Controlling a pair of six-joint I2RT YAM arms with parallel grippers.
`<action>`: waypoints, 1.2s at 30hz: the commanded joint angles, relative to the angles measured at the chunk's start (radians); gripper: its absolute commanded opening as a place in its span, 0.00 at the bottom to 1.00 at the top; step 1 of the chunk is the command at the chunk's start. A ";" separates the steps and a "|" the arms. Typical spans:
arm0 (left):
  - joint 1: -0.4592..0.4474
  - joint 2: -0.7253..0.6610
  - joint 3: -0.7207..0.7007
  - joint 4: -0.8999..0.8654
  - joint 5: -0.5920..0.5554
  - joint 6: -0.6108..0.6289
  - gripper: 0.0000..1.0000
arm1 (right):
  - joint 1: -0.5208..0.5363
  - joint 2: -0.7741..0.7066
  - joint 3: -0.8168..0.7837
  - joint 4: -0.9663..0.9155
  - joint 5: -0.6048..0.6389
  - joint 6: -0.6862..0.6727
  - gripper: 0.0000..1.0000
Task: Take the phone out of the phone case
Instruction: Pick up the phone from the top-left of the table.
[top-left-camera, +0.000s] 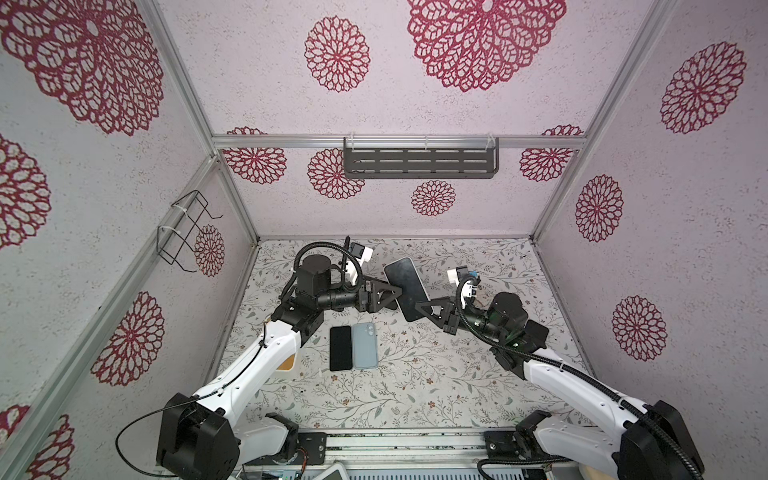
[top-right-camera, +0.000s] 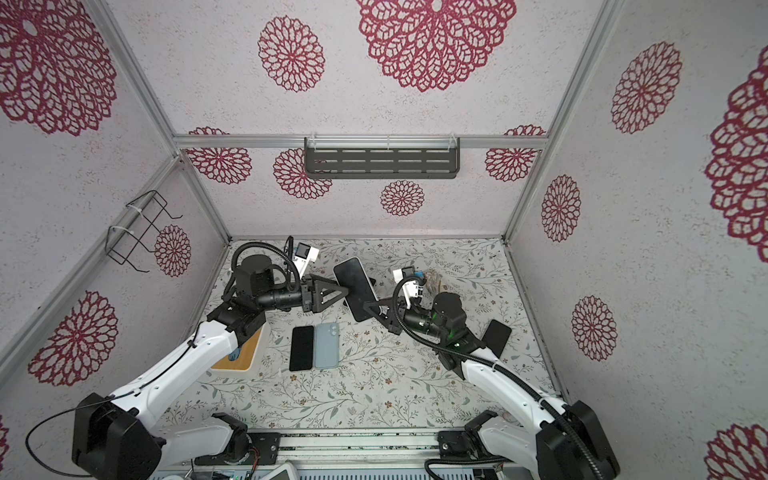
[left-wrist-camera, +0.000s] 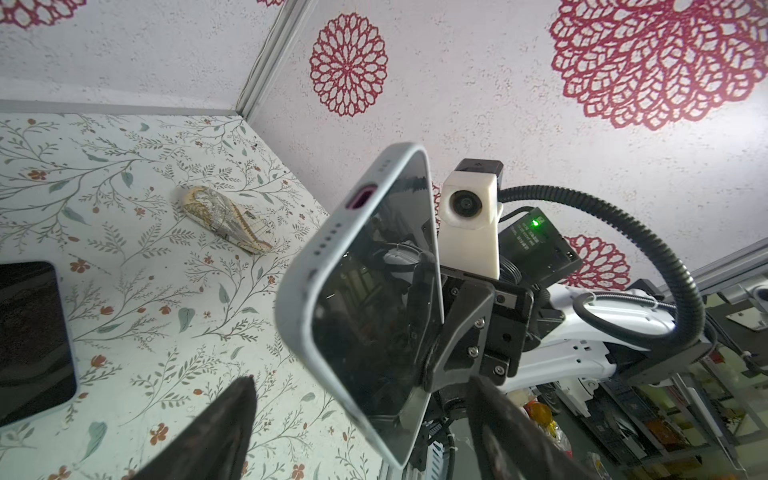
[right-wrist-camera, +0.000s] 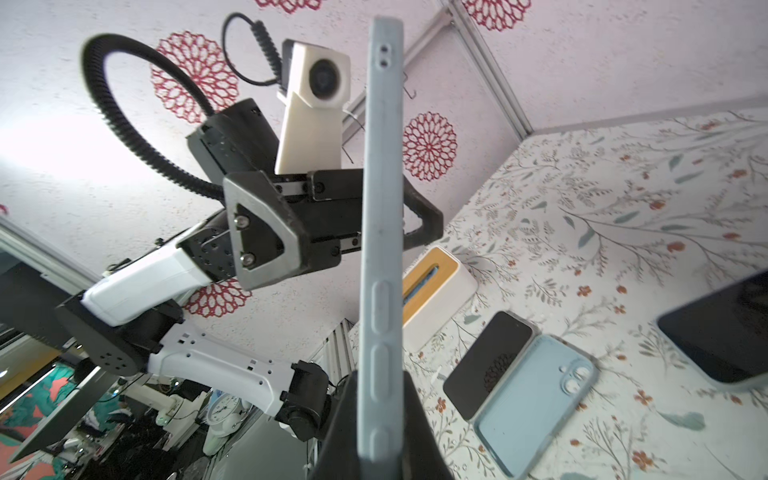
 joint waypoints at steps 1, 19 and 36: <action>0.013 -0.034 -0.004 0.037 0.059 -0.006 0.78 | -0.006 0.030 0.032 0.279 -0.074 0.075 0.00; 0.038 -0.052 0.079 -0.013 0.193 0.009 0.43 | -0.005 0.088 0.014 0.461 -0.107 0.157 0.00; 0.050 0.008 0.132 0.010 0.250 -0.019 0.34 | 0.013 0.102 0.001 0.478 -0.111 0.156 0.00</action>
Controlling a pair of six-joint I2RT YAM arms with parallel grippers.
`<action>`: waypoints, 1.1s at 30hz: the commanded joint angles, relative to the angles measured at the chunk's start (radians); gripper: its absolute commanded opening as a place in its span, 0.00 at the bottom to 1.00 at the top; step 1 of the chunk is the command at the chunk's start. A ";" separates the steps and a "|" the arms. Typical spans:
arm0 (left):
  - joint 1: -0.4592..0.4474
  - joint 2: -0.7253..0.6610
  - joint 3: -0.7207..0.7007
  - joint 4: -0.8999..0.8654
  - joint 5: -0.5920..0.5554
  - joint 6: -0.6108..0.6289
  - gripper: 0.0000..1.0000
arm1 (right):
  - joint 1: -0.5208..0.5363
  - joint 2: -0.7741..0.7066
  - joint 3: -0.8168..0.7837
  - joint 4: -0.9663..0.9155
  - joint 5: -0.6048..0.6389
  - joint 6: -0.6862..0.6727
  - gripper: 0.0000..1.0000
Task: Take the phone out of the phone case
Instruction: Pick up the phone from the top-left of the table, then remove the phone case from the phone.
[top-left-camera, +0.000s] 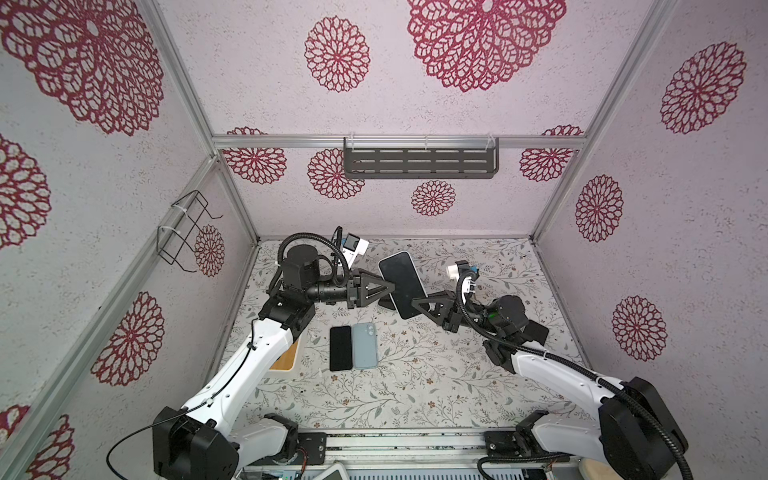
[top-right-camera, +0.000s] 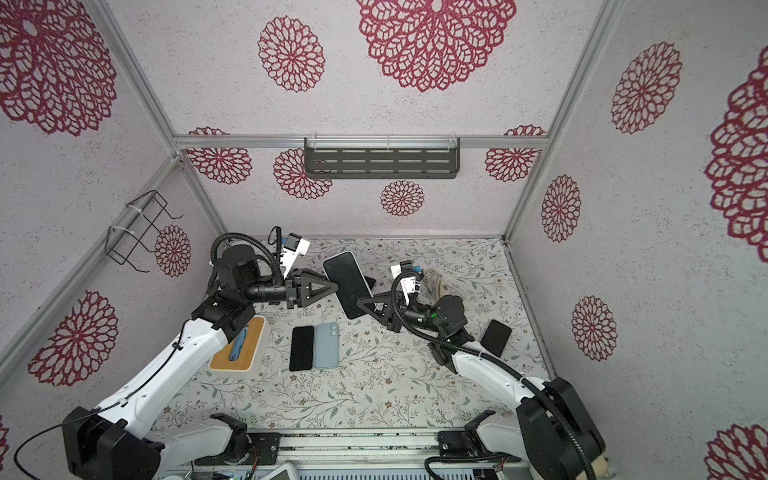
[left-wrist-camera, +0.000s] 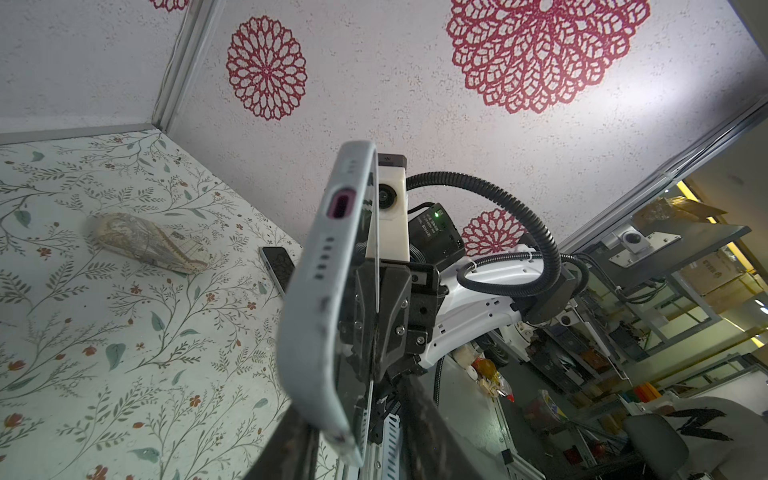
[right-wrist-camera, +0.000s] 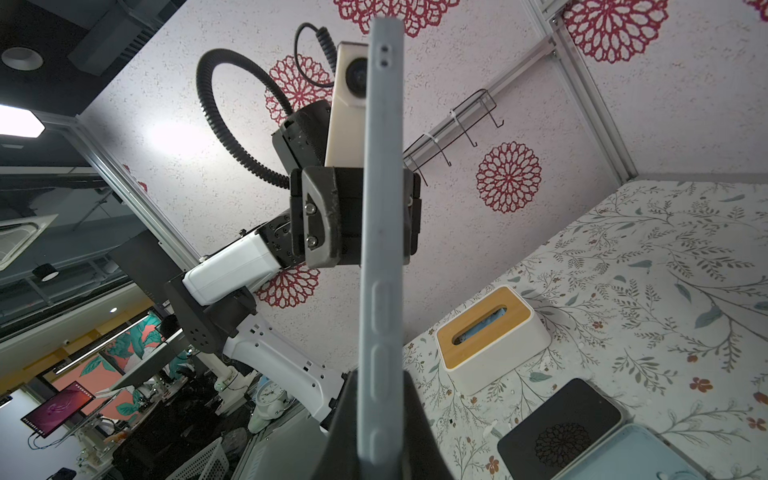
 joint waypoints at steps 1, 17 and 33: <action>0.004 0.014 0.033 0.034 0.032 -0.004 0.33 | 0.006 -0.008 0.006 0.099 -0.001 0.007 0.00; 0.006 0.004 0.018 0.084 0.046 -0.045 0.01 | 0.009 -0.001 -0.011 0.107 -0.007 -0.007 0.00; 0.005 -0.132 -0.134 0.452 -0.395 -0.448 0.00 | 0.034 -0.264 -0.179 -0.067 0.230 -0.163 0.84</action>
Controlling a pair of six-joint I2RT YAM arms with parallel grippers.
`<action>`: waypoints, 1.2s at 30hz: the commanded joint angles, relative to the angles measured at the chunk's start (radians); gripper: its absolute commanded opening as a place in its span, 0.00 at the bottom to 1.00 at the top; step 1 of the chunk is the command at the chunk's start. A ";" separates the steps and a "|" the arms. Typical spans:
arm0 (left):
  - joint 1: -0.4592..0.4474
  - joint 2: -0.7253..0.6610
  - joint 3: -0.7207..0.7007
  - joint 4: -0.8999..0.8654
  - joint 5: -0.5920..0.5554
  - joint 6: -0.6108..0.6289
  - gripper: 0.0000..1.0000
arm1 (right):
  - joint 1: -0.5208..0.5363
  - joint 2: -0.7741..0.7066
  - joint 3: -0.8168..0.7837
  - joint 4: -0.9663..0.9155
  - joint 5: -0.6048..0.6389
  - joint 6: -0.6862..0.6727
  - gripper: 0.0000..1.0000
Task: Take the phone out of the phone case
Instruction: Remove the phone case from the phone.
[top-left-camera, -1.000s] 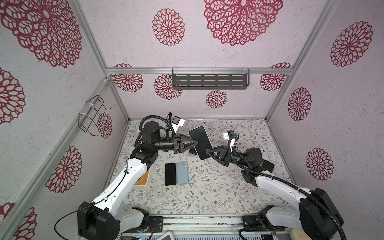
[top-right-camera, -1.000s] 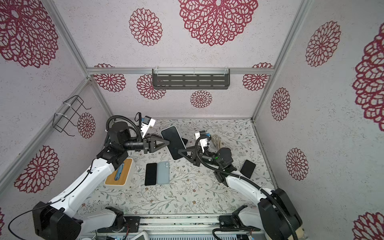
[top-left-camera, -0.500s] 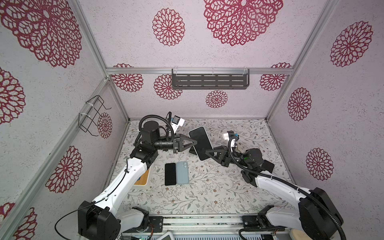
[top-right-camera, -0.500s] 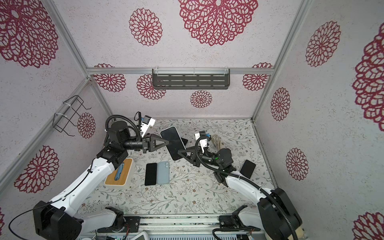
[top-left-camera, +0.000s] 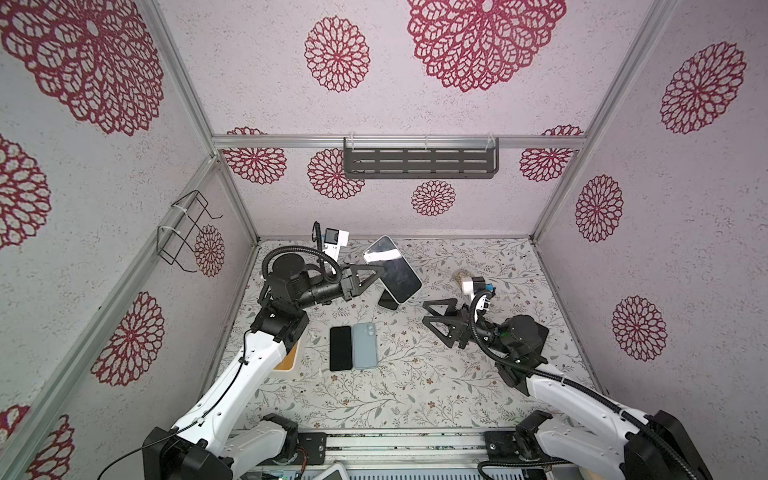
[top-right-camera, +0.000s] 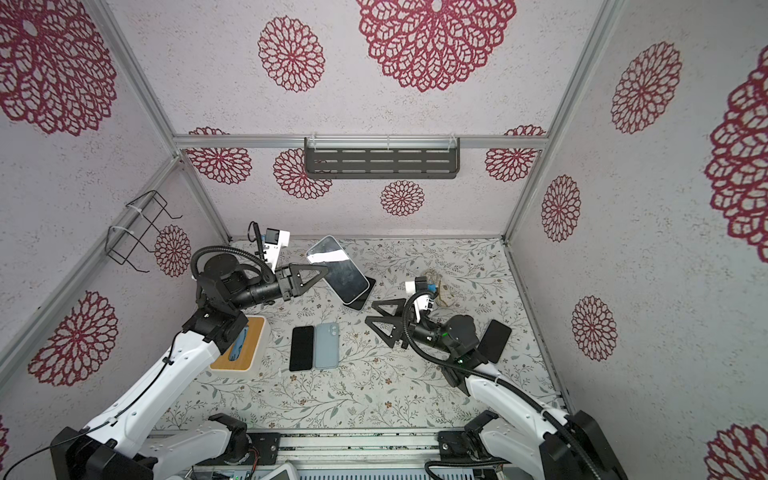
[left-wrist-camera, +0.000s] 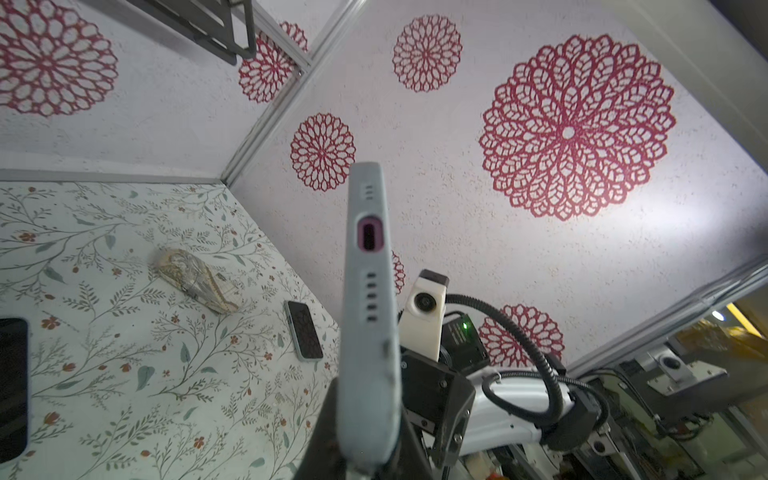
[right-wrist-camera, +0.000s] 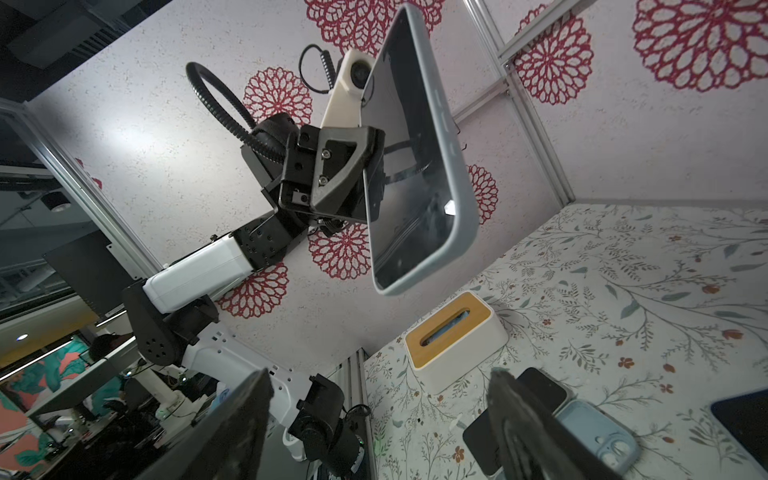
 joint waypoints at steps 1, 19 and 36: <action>-0.020 -0.013 -0.029 0.258 -0.112 -0.160 0.00 | 0.021 -0.034 0.001 0.029 0.065 -0.039 0.84; -0.167 0.003 -0.093 0.379 -0.243 -0.213 0.00 | 0.069 0.101 0.075 0.250 0.094 0.069 0.76; -0.193 -0.008 -0.111 0.378 -0.259 -0.201 0.00 | 0.069 0.141 0.140 0.257 0.104 0.082 0.34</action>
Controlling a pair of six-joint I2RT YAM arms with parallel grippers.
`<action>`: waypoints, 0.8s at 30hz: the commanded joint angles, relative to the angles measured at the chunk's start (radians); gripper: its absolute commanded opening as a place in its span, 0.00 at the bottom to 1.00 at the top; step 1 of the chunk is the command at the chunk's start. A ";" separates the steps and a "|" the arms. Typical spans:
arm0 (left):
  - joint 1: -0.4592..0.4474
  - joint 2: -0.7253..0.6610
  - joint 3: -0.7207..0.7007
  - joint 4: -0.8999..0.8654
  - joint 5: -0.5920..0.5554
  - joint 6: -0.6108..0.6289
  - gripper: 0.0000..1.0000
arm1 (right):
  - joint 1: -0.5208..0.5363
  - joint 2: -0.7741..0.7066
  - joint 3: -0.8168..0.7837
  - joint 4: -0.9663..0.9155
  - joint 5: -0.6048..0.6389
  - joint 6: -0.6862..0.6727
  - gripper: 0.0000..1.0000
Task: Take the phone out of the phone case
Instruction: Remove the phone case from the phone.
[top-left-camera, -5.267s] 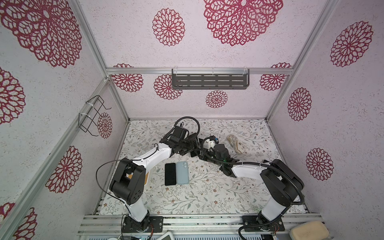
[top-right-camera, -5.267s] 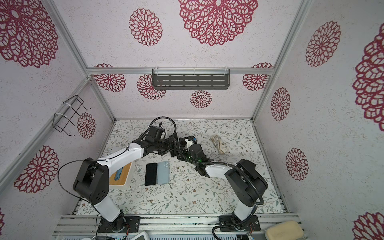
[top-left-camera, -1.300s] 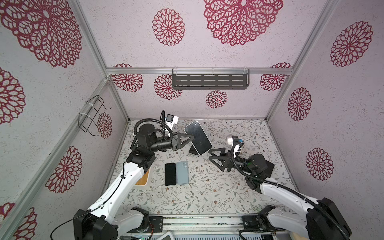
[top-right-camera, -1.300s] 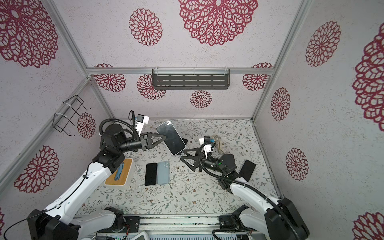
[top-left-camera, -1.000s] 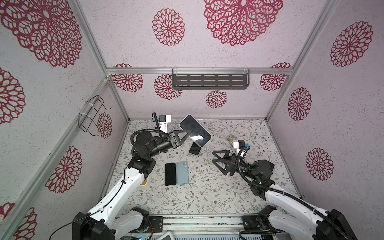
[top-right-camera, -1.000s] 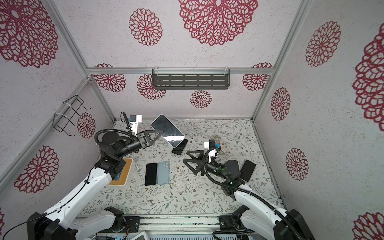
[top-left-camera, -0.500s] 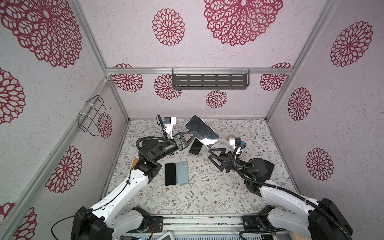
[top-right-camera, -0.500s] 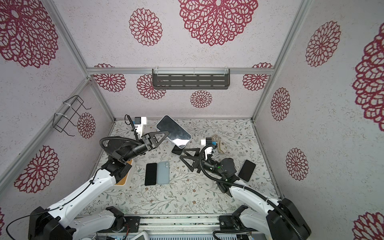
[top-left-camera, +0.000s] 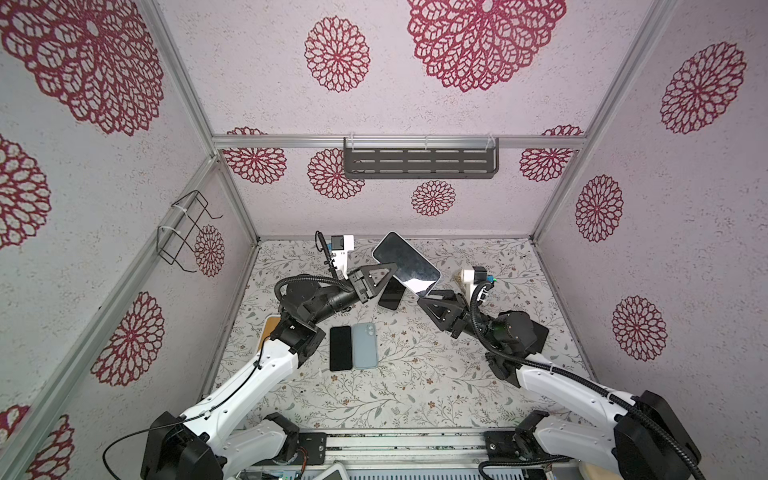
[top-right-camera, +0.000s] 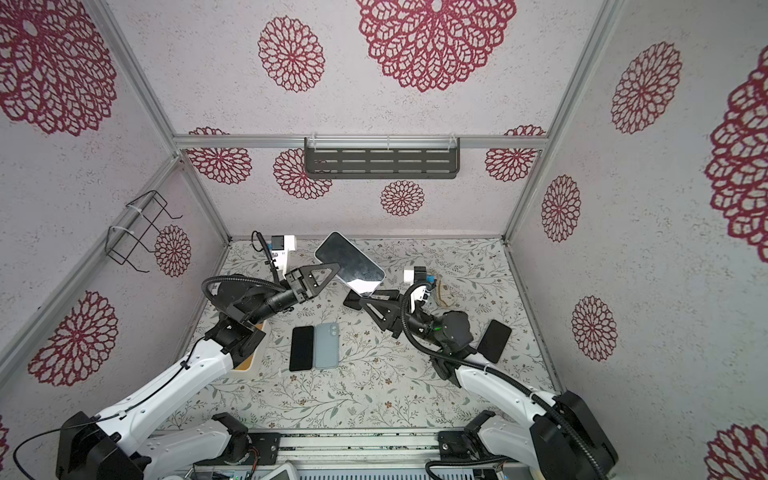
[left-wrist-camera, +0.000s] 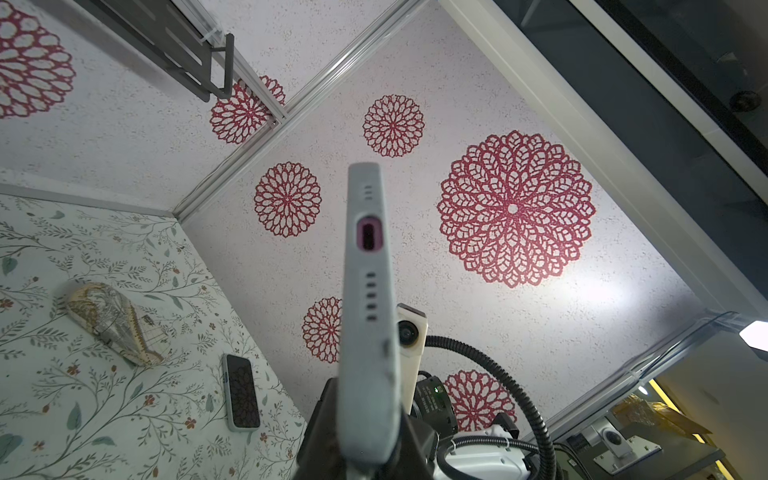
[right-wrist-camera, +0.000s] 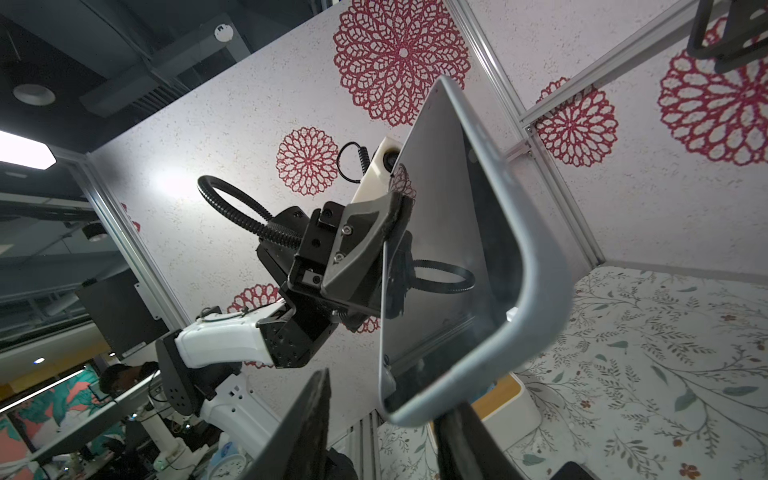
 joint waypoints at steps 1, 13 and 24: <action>-0.009 -0.025 -0.010 0.075 -0.016 0.012 0.00 | 0.005 0.002 0.036 0.067 0.003 0.010 0.30; -0.011 -0.021 0.023 -0.016 -0.044 -0.039 0.00 | 0.005 -0.017 0.030 -0.015 -0.007 -0.055 0.07; -0.033 -0.014 0.070 -0.195 -0.081 -0.081 0.00 | 0.006 -0.132 0.066 -0.397 0.085 -0.408 0.05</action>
